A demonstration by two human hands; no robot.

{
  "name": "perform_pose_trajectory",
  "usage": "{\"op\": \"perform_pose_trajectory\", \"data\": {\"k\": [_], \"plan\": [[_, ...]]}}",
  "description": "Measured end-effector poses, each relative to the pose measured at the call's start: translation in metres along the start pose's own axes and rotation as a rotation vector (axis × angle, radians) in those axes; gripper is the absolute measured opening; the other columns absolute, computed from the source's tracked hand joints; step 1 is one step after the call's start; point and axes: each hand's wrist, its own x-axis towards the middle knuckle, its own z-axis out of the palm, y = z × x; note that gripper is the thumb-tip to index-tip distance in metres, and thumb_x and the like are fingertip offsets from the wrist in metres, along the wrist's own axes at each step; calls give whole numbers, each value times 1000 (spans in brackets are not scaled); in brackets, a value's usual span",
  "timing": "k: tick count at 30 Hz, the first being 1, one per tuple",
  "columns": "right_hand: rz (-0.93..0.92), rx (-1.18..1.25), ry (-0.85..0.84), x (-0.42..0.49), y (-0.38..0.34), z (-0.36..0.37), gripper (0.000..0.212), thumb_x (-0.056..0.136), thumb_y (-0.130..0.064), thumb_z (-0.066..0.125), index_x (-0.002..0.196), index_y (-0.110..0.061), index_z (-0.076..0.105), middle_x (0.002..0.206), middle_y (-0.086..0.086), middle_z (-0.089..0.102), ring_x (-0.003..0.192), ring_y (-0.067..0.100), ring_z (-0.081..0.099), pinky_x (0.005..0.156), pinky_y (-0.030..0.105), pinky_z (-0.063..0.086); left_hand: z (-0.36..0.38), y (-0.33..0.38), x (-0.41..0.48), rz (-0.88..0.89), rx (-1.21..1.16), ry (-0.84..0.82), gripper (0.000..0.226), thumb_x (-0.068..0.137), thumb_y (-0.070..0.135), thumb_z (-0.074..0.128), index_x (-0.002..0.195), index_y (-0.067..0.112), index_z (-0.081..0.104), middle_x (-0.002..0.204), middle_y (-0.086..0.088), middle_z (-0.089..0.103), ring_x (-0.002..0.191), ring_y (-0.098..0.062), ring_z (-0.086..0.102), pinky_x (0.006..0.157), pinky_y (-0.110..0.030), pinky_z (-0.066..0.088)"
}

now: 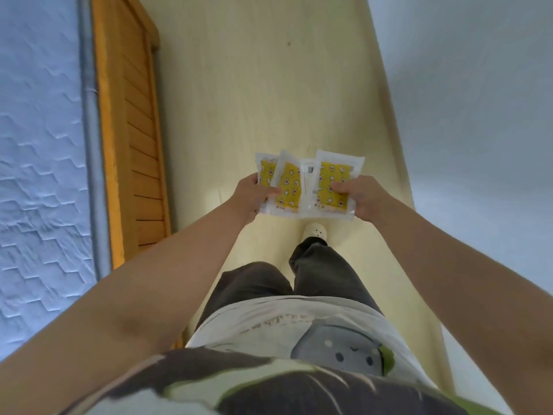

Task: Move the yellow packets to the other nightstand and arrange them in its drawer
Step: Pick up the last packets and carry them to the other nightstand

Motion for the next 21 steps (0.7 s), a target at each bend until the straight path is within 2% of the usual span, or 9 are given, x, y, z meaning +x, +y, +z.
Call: {"op": "perform_pose_trajectory", "data": {"k": [2, 5, 9, 14, 17, 19, 21], "plan": [[9, -58, -21, 23, -47, -2, 17, 81, 8, 64, 96, -1, 63, 100, 18, 66, 95, 36, 64, 86, 55, 51, 10, 32, 25, 4, -43, 30, 37, 80, -11, 66, 112, 6, 60, 110, -12, 67, 95, -29, 67, 83, -42, 56], [23, -141, -25, 56, -108, 5, 25, 80, 6, 67, 104, 1, 63, 103, 19, 65, 101, 38, 63, 90, 57, 49, 15, 75, 61, 2, -101, 126, 37, 79, -10, 67, 111, 5, 59, 116, -15, 65, 104, -35, 64, 92, -49, 52], [27, -281, -42, 105, -183, 43, 25, 80, 3, 70, 103, -3, 64, 102, 15, 66, 97, 34, 65, 88, 53, 51, 11, 129, 106, -21, -218, 211, 31, 80, -12, 65, 105, 6, 58, 105, -12, 65, 102, -34, 63, 91, -47, 52], [-9, -535, -10, 175, -275, 130, 31, 79, -5, 74, 107, -3, 63, 104, 11, 67, 95, 29, 66, 88, 45, 53, -23, 208, 173, -39, -329, 316, 31, 79, -11, 67, 104, 7, 59, 109, -15, 65, 103, -36, 64, 92, -48, 52], [-16, -727, -2, 212, -327, 192, 53, 76, -14, 78, 122, -2, 57, 117, 13, 63, 105, 31, 63, 92, 41, 50, -60, 258, 207, -56, -392, 382, 31, 79, -10, 67, 104, 8, 59, 112, -16, 65, 102, -36, 65, 90, -48, 53], [-29, -865, -38, 227, -357, 237, 56, 80, -16, 75, 127, 0, 51, 124, 14, 59, 113, 31, 58, 91, 34, 48, -88, 287, 221, -65, -419, 438, 26, 80, -8, 67, 97, 11, 59, 107, -13, 66, 101, -35, 66, 89, -48, 54], [-63, -982, -68, 239, -387, 286, 53, 84, -14, 71, 129, 3, 48, 125, 13, 57, 118, 29, 54, 92, 34, 45, -116, 312, 228, -83, -463, 519, 23, 80, -4, 68, 87, 15, 59, 96, -8, 66, 98, -33, 67, 87, -46, 55]]}}
